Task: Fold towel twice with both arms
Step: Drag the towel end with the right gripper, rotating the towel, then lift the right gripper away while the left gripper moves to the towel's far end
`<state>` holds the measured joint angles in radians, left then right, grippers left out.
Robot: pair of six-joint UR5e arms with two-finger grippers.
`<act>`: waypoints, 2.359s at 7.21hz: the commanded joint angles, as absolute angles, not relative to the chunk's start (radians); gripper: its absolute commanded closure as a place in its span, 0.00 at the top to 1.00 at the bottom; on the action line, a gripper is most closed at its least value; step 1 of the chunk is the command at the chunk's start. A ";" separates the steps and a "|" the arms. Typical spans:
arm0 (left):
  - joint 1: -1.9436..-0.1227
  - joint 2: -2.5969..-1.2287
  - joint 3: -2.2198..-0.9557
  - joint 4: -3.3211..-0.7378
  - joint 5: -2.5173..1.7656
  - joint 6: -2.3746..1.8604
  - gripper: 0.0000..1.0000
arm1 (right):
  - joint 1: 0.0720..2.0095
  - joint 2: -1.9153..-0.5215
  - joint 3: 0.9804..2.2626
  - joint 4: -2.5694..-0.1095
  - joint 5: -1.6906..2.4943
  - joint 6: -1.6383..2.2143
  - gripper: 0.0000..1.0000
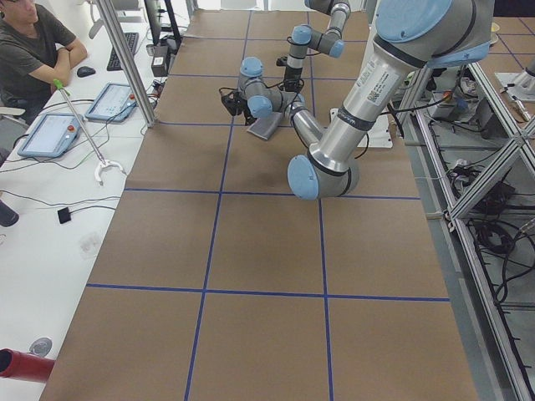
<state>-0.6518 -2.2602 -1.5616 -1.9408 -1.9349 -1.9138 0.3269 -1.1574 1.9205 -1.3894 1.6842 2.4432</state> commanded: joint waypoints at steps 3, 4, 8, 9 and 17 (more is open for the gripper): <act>-0.611 -2.243 -1.589 -1.940 -1.936 -1.914 0.66 | 0.248 -1.141 1.974 -1.443 1.689 2.482 1.00; -0.603 -2.241 -1.591 -1.940 -1.936 -1.914 0.66 | 0.252 -1.141 1.976 -1.448 1.689 2.477 1.00; -0.589 -2.247 -1.614 -1.945 -1.940 -1.911 0.66 | 0.383 -1.153 1.994 -1.451 1.692 2.465 1.00; -0.607 -2.228 -1.694 -1.939 -1.975 -1.911 0.66 | 0.382 -1.157 1.994 -1.480 1.693 2.464 1.00; -0.557 -2.178 -1.678 -1.836 -1.990 -1.896 0.61 | 0.543 -1.144 1.890 -1.494 1.715 2.099 1.00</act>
<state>-0.5866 -2.1555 -1.7254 -1.8348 -1.9931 -1.8968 0.5250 -1.1448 1.9066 -1.4953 1.7148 2.1293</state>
